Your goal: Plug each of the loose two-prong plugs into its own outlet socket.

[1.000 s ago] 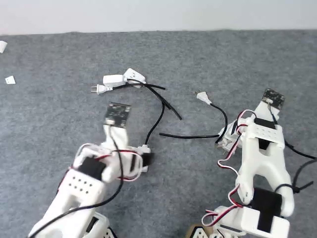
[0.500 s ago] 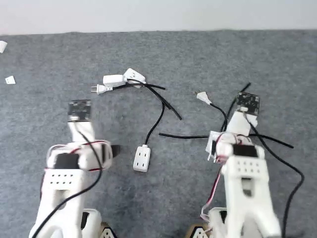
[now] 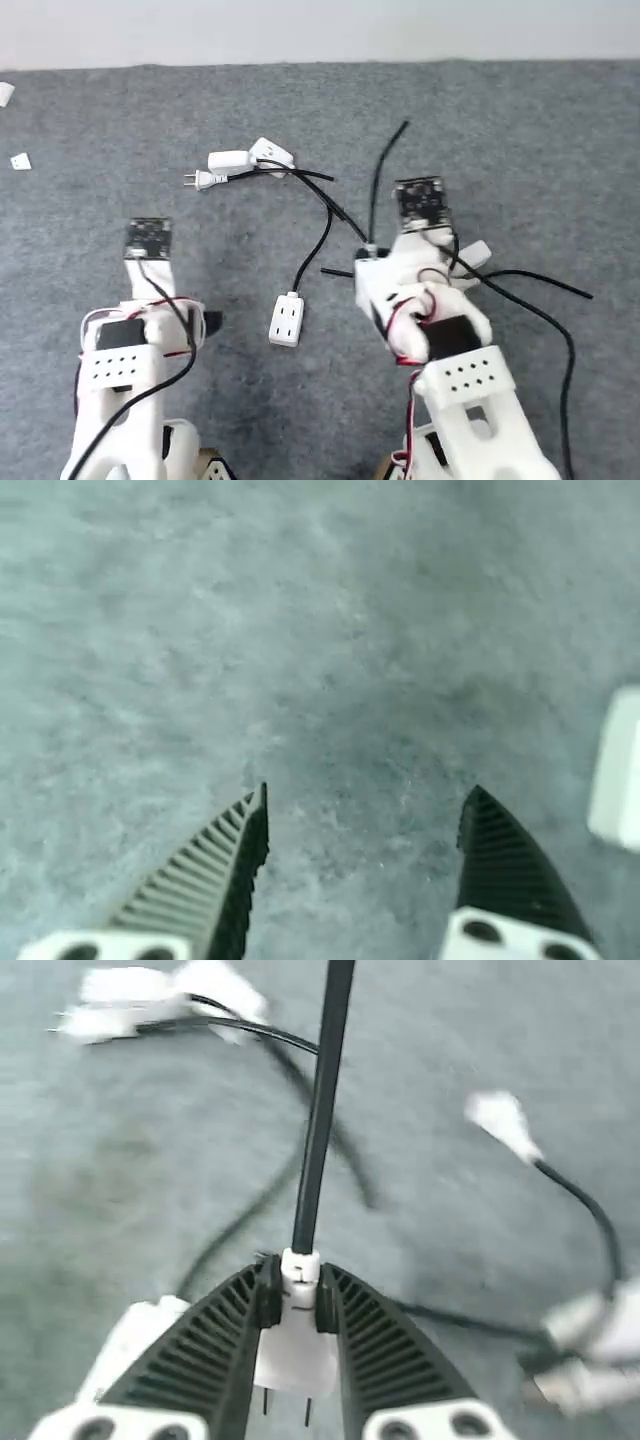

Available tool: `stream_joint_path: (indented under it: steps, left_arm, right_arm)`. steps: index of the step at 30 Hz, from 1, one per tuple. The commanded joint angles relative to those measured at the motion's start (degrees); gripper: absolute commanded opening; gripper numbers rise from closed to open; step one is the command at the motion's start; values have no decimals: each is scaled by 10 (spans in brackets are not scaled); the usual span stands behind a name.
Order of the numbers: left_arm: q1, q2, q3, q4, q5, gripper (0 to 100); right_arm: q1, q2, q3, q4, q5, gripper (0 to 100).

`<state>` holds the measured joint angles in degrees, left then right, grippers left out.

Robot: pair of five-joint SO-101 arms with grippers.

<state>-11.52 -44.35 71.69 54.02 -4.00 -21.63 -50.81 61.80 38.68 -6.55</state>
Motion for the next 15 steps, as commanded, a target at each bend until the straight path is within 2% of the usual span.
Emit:
stream_joint_path:
  steps: [1, 5, 9, 15]
  left_arm:
    - [27, 4, -2, -2, -14, 290]
    - [44, 28, -6, -8, -13, 288]
    - [55, 108, -42, -10, -20, 267]
    - [91, 222, -107, 6, -76, 26]
  right_arm:
    - [-62, -11, -32, -25, 34, 8]
    - [-139, -33, -58, 31, 54, 8]
    - [-171, -71, -62, 65, 67, 8]
    - [-193, -109, -59, 80, 77, 8]
